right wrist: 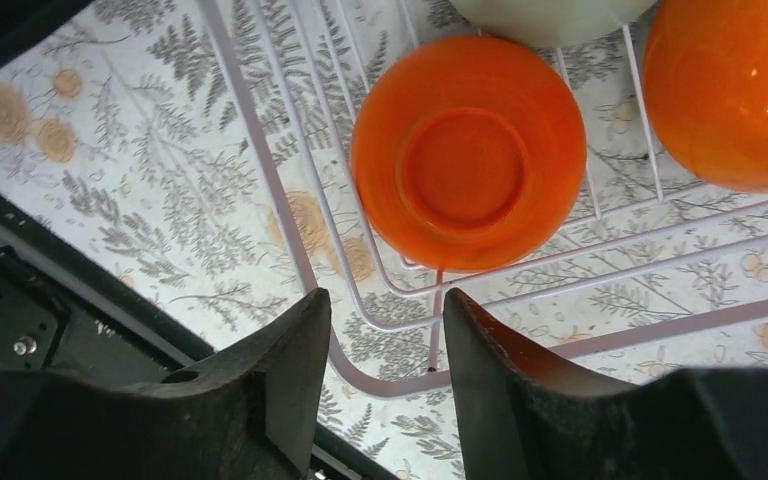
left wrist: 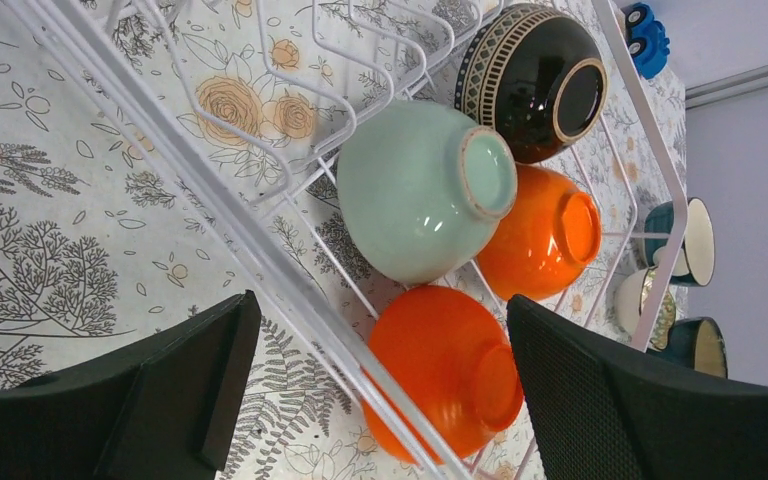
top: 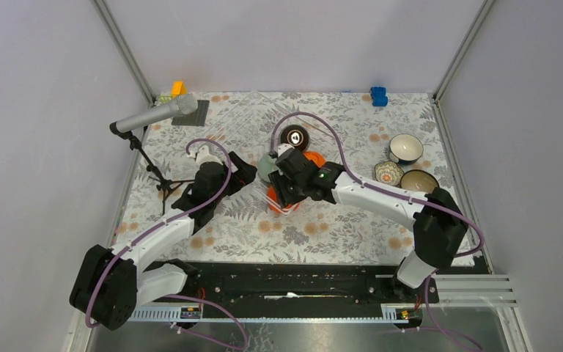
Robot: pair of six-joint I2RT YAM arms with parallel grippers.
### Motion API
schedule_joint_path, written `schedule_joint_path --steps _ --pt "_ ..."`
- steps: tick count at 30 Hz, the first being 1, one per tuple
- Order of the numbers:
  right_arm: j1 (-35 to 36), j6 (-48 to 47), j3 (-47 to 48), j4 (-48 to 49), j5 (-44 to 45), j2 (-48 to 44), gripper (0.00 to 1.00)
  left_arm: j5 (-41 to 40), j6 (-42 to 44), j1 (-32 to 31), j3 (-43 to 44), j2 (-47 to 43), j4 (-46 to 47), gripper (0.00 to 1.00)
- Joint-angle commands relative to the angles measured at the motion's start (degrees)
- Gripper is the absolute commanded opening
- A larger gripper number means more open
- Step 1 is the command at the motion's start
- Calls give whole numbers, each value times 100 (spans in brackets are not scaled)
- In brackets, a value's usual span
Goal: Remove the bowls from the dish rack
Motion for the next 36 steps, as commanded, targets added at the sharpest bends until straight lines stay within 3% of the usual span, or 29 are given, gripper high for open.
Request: schedule_joint_path --steps 1,5,11,20,22,31,36 --pt "467 300 -21 -115 -223 -160 53 -165 287 -20 135 -125 136 99" --pt "625 334 7 36 -356 -180 52 -190 396 -17 131 -186 66 99" --pt "511 215 90 221 497 -558 55 -182 414 -19 208 -401 -188 99" --pt "-542 229 332 377 59 -555 61 109 772 -19 813 -813 -1057 95" --pt "-743 347 342 504 -34 -482 71 287 844 -24 1010 -716 -1139 93" --pt "-1282 1795 -250 2040 -593 -319 88 658 1459 -81 2098 564 -1432 74" --pt "-1305 2659 206 1933 -313 373 90 499 1482 -81 2229 945 -1305 69"
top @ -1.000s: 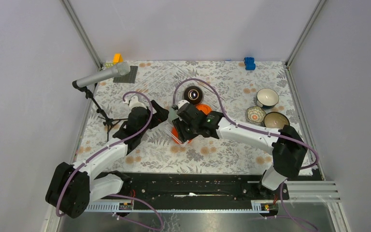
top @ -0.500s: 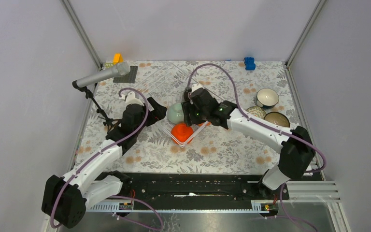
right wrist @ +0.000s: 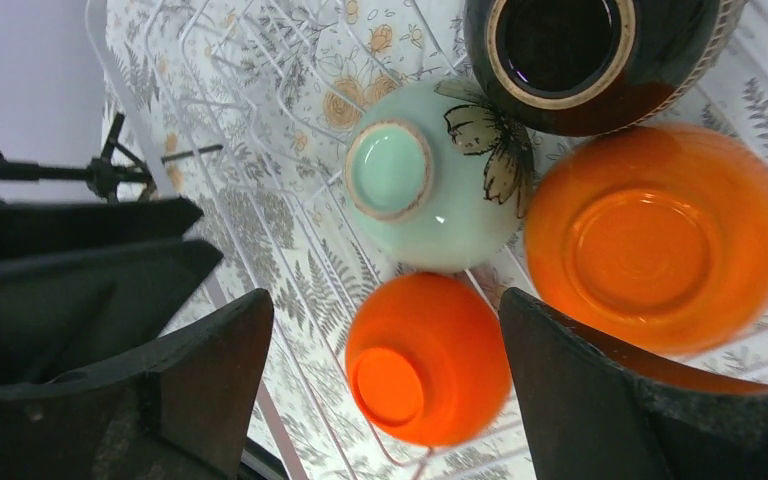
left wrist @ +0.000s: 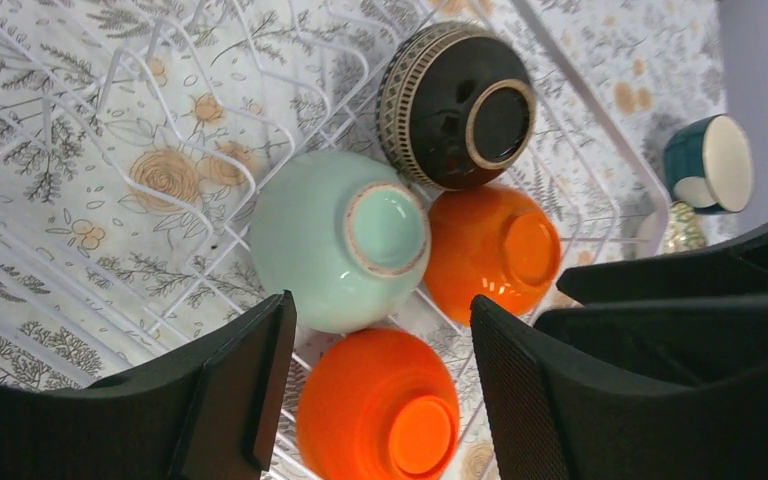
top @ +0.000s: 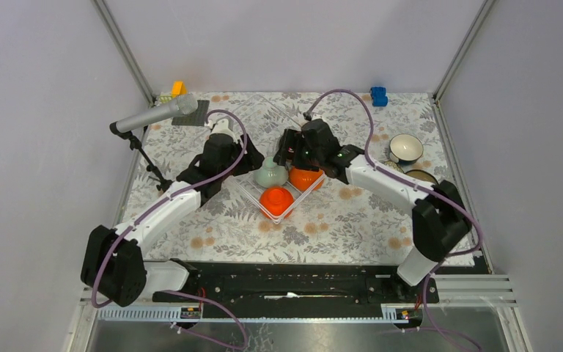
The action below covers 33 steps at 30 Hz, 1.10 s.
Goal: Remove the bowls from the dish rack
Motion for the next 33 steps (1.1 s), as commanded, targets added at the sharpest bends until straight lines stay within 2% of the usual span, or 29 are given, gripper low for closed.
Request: schedule_joint_path --steps 1,6,12,23,27,33 --pt "-28 1149 480 109 241 638 91 -79 205 -9 233 199 133 69" --pt "-28 1872 450 228 490 931 100 -280 232 -1 199 327 296 70" --pt "-27 2142 346 324 676 1092 100 -571 99 59 -90 52 502 67" --pt "22 2395 770 -230 908 1784 100 -944 -205 101 -647 -377 670 67" --pt "33 2341 768 -19 790 1997 100 -975 -158 97 -724 -300 821 69" --pt "34 2530 635 93 925 2212 100 -707 -131 97 -540 106 537 70"
